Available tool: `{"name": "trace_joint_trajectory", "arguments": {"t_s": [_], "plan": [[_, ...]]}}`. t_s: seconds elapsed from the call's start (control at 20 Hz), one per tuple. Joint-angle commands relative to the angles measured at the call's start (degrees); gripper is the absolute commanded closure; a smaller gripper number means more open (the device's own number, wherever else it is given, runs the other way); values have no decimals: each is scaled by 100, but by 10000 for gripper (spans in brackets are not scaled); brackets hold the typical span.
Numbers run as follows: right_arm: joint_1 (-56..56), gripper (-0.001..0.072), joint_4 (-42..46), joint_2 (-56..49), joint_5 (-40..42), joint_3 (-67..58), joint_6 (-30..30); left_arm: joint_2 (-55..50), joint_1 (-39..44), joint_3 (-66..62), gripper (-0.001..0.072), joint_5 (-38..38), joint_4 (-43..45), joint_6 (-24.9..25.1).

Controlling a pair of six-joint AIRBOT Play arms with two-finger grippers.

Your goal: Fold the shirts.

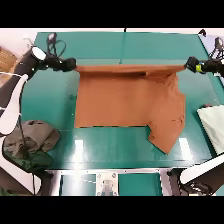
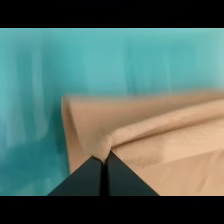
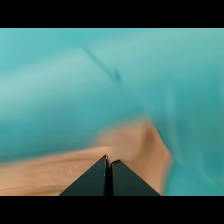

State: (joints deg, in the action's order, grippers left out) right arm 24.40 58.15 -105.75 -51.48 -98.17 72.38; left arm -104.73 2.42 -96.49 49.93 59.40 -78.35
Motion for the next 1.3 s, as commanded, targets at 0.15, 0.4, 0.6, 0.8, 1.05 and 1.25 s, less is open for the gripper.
{"name": "trace_joint_trajectory", "arguments": {"t_s": [0.15, 0.4, 0.6, 0.8, 1.05, 1.25], "plan": [[90, 696, 1322, 122, -704, 1005, 413, -225, 4, 505, 684, 745, 232, -332], [-46, 695, 1189, 129, -673, 1119, 413, -229, 4, 595, 684, 824, -129, -413], [-46, 509, 970, 192, -1021, 951, 417, -214, 2, 592, 175, 1069, -737, -431], [155, 380, 2013, 522, -2153, 380, 1294, -199, -208, 72, 168, 2682, -750, -837], [772, 696, 2138, 1683, -2671, 1563, 1703, 400, -433, 164, 685, 4037, 26, -966], [1362, 697, 2138, 3167, -2439, 3512, 1867, 1840, -227, 2044, 685, 3272, 267, -925]]}}
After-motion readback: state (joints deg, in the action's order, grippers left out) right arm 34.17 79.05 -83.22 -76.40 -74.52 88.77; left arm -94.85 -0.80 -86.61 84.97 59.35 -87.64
